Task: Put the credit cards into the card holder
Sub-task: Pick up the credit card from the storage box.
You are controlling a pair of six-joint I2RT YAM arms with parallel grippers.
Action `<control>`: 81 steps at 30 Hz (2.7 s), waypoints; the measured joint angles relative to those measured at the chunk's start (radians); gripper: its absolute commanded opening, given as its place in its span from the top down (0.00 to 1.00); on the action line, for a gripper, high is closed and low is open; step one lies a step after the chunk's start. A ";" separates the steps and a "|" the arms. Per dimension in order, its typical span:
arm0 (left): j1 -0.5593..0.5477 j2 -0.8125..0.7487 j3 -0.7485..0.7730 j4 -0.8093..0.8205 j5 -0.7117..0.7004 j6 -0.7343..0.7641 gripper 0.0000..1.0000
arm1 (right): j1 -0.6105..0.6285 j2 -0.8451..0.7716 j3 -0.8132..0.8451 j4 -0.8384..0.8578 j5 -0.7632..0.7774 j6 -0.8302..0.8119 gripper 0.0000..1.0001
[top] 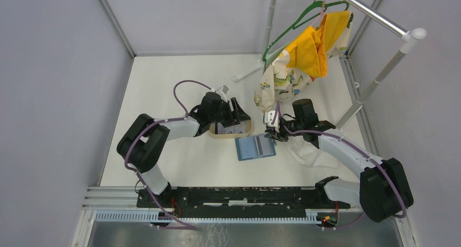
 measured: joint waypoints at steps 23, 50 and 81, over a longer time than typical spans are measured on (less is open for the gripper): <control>0.000 -0.104 0.040 -0.396 -0.381 0.201 0.17 | 0.000 0.000 -0.003 0.003 0.006 0.011 0.71; -0.014 0.036 0.096 -0.241 -0.144 0.168 0.18 | 0.000 0.000 -0.003 0.008 0.009 0.017 0.71; -0.035 0.038 0.095 -0.248 -0.191 0.117 0.23 | 0.180 0.188 0.043 0.163 0.367 0.106 0.77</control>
